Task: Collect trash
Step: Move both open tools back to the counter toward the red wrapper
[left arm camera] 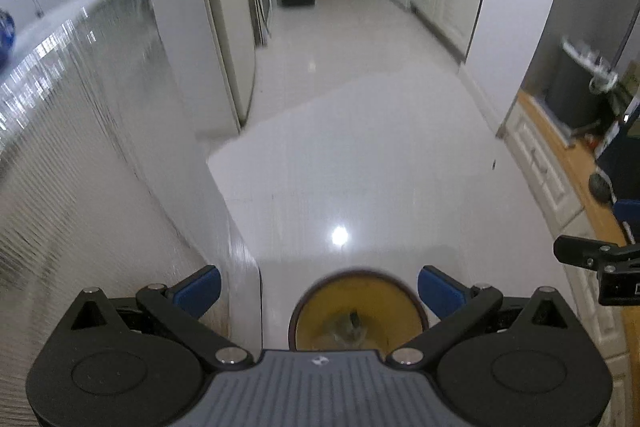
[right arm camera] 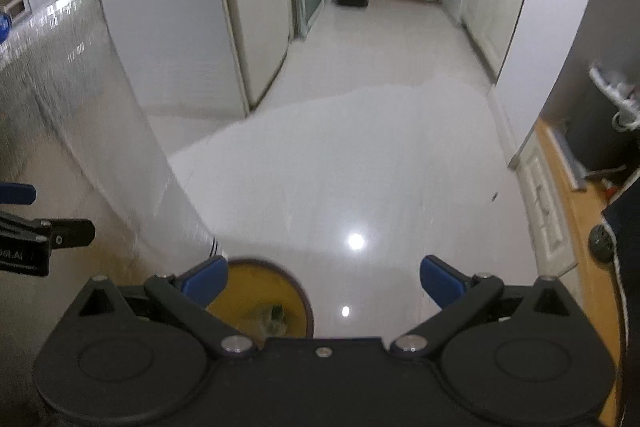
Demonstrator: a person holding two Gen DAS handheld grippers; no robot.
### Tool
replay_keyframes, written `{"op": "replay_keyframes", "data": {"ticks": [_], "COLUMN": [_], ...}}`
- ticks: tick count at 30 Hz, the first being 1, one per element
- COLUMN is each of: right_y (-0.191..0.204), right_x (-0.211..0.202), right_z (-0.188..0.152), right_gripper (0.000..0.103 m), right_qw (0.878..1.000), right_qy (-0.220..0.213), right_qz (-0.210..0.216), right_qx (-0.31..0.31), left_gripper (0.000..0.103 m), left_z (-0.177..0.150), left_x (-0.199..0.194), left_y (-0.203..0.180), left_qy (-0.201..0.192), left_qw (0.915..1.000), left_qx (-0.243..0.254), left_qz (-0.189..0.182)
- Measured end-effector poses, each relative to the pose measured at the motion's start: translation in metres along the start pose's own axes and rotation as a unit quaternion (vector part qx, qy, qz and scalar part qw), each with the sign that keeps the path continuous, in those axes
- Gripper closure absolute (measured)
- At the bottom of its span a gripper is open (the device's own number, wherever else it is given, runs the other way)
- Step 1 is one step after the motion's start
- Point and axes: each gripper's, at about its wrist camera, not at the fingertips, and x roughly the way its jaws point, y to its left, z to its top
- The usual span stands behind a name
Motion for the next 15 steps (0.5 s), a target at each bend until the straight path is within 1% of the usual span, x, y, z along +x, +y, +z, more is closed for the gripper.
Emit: {"op": "replay_keyframes", "data": {"ticks": [5, 9, 15], "right_y": [0.001, 0.005, 0.019], "right_x": [-0.030, -0.056, -0.094], "right_z": [0.011, 0.018, 0.024], "right_gripper": [0.000, 0.000, 0.000], "right_qw": [0.998, 0.995, 0.988], "right_qy": [-0.057, -0.098, -0.152], "right_qz": [-0.001, 0.013, 0.023], "right_qx": [0.004, 0.013, 0.008], "left_gripper": [0.000, 0.000, 0.000], "left_z": [0.008, 0.011, 0.011], "left_x": [-0.033, -0.064, -0.119], "left_y": [-0.005, -0.006, 0.004], "left_qy": [-0.041, -0.070, -0.121], "left_qw": [0.9992, 0.9975, 0.9923], "left_qx": [0.000, 0.004, 0.005], "left_qz": [0.004, 0.010, 0.024]}}
